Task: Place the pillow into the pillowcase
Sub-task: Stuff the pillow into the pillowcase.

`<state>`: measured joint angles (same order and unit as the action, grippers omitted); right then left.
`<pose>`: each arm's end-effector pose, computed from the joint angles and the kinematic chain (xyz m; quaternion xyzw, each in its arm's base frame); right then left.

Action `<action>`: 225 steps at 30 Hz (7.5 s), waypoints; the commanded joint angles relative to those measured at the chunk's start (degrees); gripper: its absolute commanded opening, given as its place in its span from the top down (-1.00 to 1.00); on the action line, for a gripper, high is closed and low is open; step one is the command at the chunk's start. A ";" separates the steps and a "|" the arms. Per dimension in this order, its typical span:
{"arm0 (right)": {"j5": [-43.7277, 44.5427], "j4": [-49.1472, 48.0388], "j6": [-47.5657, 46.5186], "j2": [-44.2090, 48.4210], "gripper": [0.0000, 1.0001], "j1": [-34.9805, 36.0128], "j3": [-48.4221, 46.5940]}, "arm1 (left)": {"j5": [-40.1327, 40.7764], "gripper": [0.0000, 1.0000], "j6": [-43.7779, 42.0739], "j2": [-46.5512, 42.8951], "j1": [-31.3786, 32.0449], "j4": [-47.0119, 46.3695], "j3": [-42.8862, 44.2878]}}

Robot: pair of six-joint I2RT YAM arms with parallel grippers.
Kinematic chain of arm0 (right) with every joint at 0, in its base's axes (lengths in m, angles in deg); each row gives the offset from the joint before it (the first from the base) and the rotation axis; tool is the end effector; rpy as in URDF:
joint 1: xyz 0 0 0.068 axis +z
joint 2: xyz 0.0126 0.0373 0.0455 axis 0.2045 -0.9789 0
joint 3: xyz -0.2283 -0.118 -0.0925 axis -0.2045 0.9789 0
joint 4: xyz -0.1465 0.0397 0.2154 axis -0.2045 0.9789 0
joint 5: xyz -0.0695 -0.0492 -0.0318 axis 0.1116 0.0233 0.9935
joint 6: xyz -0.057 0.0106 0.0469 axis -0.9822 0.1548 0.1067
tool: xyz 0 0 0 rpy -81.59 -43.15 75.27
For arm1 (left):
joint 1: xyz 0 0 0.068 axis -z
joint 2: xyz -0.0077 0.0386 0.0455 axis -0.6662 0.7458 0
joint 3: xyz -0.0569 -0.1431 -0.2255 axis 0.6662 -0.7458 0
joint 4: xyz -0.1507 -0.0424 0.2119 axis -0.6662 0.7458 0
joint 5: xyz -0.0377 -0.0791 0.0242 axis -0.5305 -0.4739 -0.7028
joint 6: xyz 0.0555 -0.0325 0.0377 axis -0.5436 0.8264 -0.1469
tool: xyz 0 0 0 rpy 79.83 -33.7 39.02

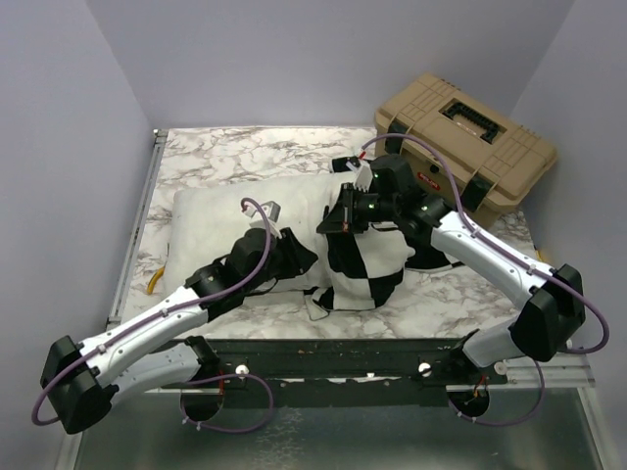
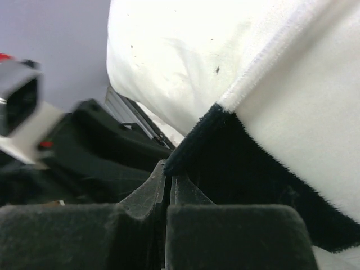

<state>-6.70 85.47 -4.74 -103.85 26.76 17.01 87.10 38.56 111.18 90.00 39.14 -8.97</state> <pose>0.2578 0.2422 0.3114 -0.1061 0.8543 0.4537 0.2303 0.1651 -0.1700 0.2820 -0.0534 0.8384 -0.3627 0.4033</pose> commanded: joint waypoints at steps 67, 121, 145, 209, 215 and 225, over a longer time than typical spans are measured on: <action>5.57 12.19 -5.43 8.25 1.00 5.73 -1.30 | 44.40 1.00 -35.42 21.73 -3.57 -54.07 -3.60; 31.08 15.28 -12.08 -1.21 -0.90 13.38 -9.58 | 6.54 -0.98 -12.68 7.70 -9.26 27.52 17.37; 40.78 12.34 -26.87 -20.73 -0.99 11.20 -33.04 | 12.79 -0.98 -13.15 6.58 -16.50 43.15 20.71; 31.14 25.87 -18.75 -1.19 -0.99 5.58 -18.29 | 5.91 -0.98 -24.17 15.23 -36.78 38.79 16.93; 30.63 18.61 -19.73 -4.51 -0.99 13.47 -15.35 | -15.82 -0.49 -22.76 13.64 -39.63 24.95 8.01; 33.63 2.77 -17.11 -10.54 -0.99 21.73 -13.34 | -35.99 1.00 -1.23 0.06 -39.66 12.64 8.76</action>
<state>25.04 98.25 -23.29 -113.67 48.58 1.98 64.43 26.47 115.21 49.87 57.08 -1.52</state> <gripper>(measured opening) 0.994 0.027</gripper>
